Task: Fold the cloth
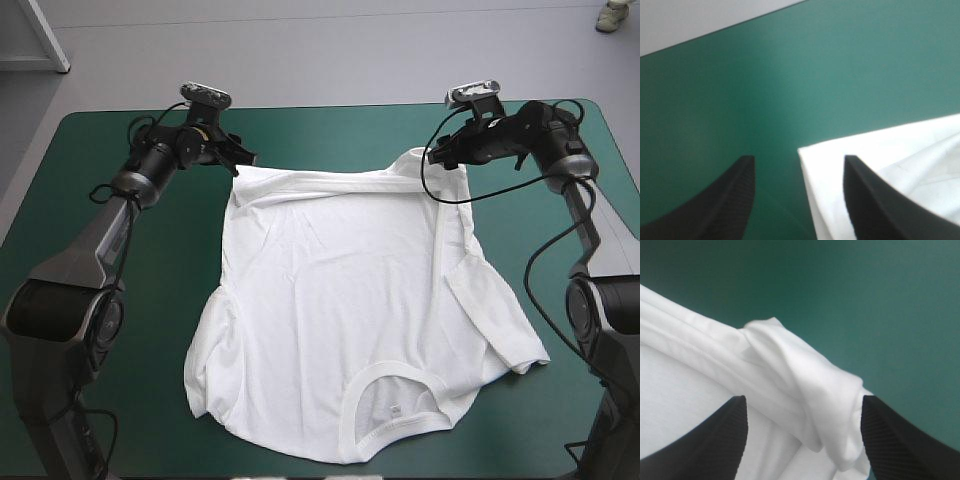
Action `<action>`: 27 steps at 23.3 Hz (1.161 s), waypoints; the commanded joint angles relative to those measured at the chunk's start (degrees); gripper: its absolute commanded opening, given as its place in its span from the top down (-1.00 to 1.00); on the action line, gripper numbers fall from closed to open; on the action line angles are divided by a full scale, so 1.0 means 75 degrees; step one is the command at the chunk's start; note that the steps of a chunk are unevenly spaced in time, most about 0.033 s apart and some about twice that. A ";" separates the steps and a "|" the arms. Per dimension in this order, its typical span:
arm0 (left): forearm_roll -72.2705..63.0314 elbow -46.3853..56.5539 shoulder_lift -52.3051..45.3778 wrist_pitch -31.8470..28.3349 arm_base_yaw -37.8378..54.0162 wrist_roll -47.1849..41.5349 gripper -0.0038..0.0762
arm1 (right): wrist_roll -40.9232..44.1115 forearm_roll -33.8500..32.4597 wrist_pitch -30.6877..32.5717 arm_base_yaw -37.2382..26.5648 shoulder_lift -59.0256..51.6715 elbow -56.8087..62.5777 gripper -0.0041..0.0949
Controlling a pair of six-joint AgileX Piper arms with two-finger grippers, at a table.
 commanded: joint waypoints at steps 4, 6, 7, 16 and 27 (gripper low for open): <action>-0.1736 -0.0315 -0.1809 0.1016 0.0660 0.0962 -0.25 | 0.0496 0.0001 0.0483 -0.0275 -0.1862 -0.0377 -0.25; -0.1944 -0.0149 -0.2326 0.1431 0.0660 0.1036 -0.22 | 0.0622 0.0042 0.1112 -0.0315 -0.2277 -0.0377 -0.17; -0.2018 -0.0025 -0.2551 0.1560 0.0624 0.1129 -0.22 | 0.0702 0.0042 0.1368 -0.0315 -0.2385 -0.0377 -0.15; -0.3370 0.4741 -0.7120 0.1774 0.0567 0.1166 -0.22 | 0.1516 0.0307 0.2660 -0.0315 -0.4834 0.1743 -0.12; -0.3735 0.8760 -0.9202 0.3126 0.0567 0.0438 -0.22 | 0.1516 0.0440 0.1975 -0.0315 -0.7275 0.5838 -0.06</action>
